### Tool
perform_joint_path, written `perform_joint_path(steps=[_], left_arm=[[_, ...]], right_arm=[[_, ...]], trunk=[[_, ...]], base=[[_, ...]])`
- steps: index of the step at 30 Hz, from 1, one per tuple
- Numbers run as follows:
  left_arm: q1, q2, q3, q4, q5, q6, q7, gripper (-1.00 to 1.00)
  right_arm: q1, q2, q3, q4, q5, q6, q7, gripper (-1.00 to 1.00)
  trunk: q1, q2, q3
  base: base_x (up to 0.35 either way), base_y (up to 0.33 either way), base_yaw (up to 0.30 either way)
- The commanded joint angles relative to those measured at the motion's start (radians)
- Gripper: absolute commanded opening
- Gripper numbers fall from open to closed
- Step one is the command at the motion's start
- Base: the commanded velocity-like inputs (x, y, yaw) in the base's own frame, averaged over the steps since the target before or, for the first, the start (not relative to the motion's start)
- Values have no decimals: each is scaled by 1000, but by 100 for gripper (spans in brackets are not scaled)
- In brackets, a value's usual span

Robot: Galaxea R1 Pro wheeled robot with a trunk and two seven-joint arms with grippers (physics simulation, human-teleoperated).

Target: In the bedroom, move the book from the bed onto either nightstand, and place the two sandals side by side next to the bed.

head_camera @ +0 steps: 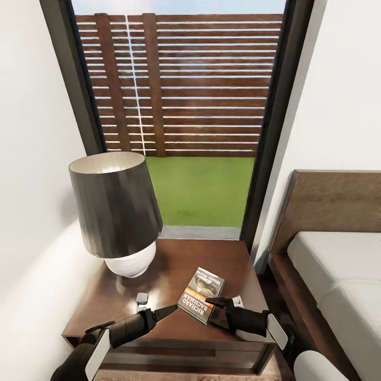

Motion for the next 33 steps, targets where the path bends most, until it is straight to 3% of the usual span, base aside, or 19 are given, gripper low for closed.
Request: perform_joint_path(steps=[1,13,28,33], left_arm=[[0,0,0,0,4,10,-2,100],[0,0,0,0,4,10,-2,100],[0,0,0,0,4,10,-2,100],[0,0,0,0,4,10,-2,100]], right_arm=[[-1,0,-4,0,3,4,3,100],[-1,1,-4,0,3,4,3,100],[-1,1,-4,0,3,4,3,100],[-1,1,-4,0,3,4,3,100]], trunk=[[0,0,-1],[0,0,-1],[-7,3,57],[-26,38,73]], base=[[-4,0,0],[0,0,0],[0,0,0],[0,0,0]])
